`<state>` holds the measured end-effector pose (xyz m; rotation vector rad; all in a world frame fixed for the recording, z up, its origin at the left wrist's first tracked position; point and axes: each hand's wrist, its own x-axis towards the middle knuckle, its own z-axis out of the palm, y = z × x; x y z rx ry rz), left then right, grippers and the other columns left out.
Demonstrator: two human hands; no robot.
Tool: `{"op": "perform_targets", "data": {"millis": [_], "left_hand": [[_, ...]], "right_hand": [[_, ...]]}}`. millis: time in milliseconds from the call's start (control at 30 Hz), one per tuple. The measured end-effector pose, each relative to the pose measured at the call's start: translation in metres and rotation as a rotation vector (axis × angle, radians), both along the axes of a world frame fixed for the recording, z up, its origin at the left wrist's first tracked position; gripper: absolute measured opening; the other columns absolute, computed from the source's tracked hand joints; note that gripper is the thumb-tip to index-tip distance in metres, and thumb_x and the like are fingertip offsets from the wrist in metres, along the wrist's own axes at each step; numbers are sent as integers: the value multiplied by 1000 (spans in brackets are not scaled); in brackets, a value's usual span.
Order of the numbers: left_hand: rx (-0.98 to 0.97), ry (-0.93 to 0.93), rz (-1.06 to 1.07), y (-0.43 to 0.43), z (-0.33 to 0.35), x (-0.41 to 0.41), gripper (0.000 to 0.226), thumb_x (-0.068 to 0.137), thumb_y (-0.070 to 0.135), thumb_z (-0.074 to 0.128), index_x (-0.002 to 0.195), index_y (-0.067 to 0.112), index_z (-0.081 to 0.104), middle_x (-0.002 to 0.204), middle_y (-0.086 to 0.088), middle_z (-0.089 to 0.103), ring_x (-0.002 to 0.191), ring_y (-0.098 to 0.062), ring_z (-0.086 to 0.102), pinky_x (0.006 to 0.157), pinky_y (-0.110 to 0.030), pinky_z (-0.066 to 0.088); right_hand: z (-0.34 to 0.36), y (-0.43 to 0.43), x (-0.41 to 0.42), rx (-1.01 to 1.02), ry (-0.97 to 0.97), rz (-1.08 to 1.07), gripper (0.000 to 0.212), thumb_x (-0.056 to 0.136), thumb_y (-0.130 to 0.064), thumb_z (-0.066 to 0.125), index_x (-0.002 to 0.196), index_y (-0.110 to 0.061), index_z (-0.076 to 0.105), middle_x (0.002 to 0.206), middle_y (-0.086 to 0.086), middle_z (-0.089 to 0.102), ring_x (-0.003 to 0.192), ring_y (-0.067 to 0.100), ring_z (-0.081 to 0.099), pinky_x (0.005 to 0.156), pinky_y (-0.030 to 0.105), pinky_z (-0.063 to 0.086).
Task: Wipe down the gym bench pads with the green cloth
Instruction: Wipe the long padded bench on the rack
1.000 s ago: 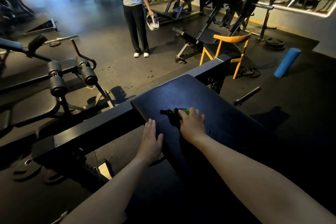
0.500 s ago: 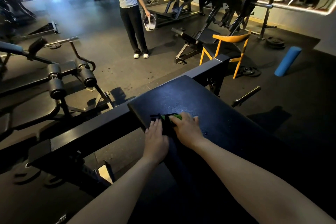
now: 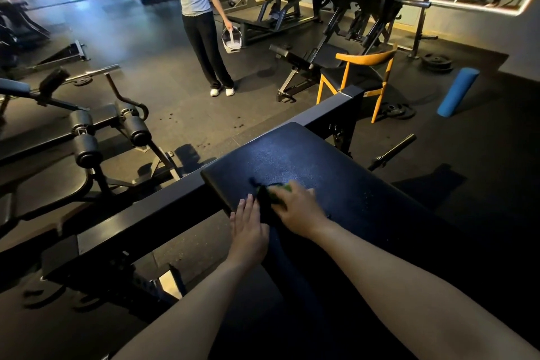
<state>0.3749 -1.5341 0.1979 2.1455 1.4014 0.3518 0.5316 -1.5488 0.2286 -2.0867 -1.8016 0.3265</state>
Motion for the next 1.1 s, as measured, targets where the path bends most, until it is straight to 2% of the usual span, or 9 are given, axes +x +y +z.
{"op": "perform_targets", "data": {"millis": [67, 167, 267, 467, 667, 733, 800, 933, 1100], "left_hand": [[2, -6, 32, -1, 4, 2, 64, 100, 14, 37, 159, 9, 11, 168, -6, 4, 154, -17, -6, 124, -39, -8], [33, 17, 115, 0, 17, 16, 63, 98, 17, 41, 157, 9, 19, 166, -6, 15, 154, -21, 3, 125, -41, -3], [104, 41, 68, 0, 26, 41, 62, 98, 23, 45, 156, 11, 28, 163, -4, 25, 152, -21, 12, 124, -41, 2], [109, 135, -44, -7, 17, 57, 60, 101, 36, 36, 159, 27, 21, 167, 7, 12, 153, -16, 1, 123, -42, -2], [124, 153, -54, -5, 15, 59, 57, 101, 37, 36, 157, 34, 24, 167, 8, 12, 152, -15, 2, 122, -42, -2], [123, 153, -55, -6, 15, 59, 57, 101, 38, 36, 157, 35, 24, 167, 9, 13, 152, -15, 2, 122, -42, -2], [128, 158, -50, -6, 15, 58, 57, 101, 37, 36, 156, 35, 25, 166, 9, 13, 152, -15, 2, 122, -42, -2], [83, 153, -22, -6, 21, 62, 56, 101, 38, 37, 156, 34, 26, 166, 7, 15, 152, -17, 1, 122, -43, -3], [83, 135, -108, -13, 27, 85, 55, 100, 40, 35, 155, 41, 26, 166, 8, 17, 152, -17, 2, 122, -45, -1]], "right_hand": [[-3, -5, -8, 6, -49, 81, 44, 98, -37, 50, 141, -37, 48, 117, 4, 49, 109, 23, 49, 95, 41, 28], [-5, -8, 6, 0, -124, 31, 42, 99, -40, 45, 142, -37, 46, 116, 2, 47, 109, 22, 47, 93, 42, 24], [-6, -9, 26, 0, -152, -24, 40, 100, -38, 42, 139, -39, 47, 114, 1, 47, 106, 22, 47, 90, 42, 25], [-7, -8, 80, -1, -155, -239, 35, 99, -33, 44, 132, -39, 51, 110, 3, 47, 101, 26, 49, 88, 42, 28], [-11, -1, 126, -87, -121, -504, 41, 101, -30, 46, 142, -33, 46, 129, 11, 45, 122, 31, 43, 105, 48, 26], [-9, 3, 125, -119, -94, -565, 42, 101, -30, 46, 143, -32, 45, 132, 12, 43, 125, 32, 41, 105, 48, 25], [-3, 5, 114, -81, -46, -516, 43, 100, -31, 47, 142, -31, 46, 131, 11, 43, 121, 32, 44, 102, 44, 27], [-1, -9, 79, -12, -50, -96, 43, 98, -40, 47, 141, -41, 45, 116, 3, 47, 103, 23, 51, 94, 41, 25], [-5, -11, 95, -13, -119, -211, 39, 101, -38, 41, 139, -40, 45, 116, 4, 46, 108, 26, 47, 95, 44, 25]]}}
